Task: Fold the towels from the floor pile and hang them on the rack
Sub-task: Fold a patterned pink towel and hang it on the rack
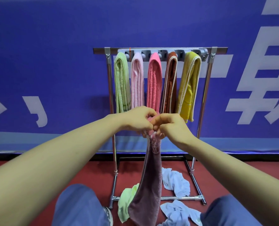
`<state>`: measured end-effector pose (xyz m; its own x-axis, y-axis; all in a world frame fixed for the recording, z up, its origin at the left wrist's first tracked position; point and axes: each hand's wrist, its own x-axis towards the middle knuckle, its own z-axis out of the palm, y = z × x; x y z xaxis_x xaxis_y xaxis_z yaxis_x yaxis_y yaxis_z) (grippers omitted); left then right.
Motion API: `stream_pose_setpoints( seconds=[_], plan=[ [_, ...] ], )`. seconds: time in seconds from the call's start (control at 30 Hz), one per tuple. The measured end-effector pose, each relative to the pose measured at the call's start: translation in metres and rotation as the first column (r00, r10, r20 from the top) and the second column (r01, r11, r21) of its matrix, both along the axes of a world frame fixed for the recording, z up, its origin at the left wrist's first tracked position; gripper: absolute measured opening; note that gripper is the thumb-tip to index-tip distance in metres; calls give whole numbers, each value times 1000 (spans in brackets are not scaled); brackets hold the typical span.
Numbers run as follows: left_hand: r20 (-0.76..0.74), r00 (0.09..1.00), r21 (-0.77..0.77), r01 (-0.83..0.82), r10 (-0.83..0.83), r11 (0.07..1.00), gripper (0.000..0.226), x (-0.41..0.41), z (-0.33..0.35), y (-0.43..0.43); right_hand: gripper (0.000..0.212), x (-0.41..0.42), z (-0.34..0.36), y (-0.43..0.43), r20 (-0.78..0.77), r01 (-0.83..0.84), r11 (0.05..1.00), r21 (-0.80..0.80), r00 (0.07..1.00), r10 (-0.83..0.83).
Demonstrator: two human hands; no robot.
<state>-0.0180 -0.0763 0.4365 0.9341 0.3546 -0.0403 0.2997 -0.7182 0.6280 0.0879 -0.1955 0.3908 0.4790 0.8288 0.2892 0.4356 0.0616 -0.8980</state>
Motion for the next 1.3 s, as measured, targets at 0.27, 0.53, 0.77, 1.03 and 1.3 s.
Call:
stream_pose_setpoints(
  seconds=[0.27, 0.53, 0.77, 1.03, 1.3],
  plan=[
    [-153, 984, 238, 123, -88, 963, 46, -3, -23, 1, 30, 19, -33, 0, 271, 162, 987, -16, 951, -152],
    [-238, 963, 416, 221, -129, 882, 41, -6, -50, 3, 29, 32, -55, -10, 298, 33, 985, -168, 954, 19],
    [-179, 975, 369, 187, -128, 910, 41, -9, -56, 12, 12, 30, -50, -14, 502, 43, 981, -192, 863, 60],
    [21, 995, 375, 86, -101, 923, 23, -12, -52, 17, 14, 25, -37, -15, 503, 168, 985, -39, 855, -126],
    [174, 983, 422, -18, -62, 907, 15, -10, -36, 11, 27, 21, -18, -8, 133, 164, 976, 147, 974, -184]
  ],
)
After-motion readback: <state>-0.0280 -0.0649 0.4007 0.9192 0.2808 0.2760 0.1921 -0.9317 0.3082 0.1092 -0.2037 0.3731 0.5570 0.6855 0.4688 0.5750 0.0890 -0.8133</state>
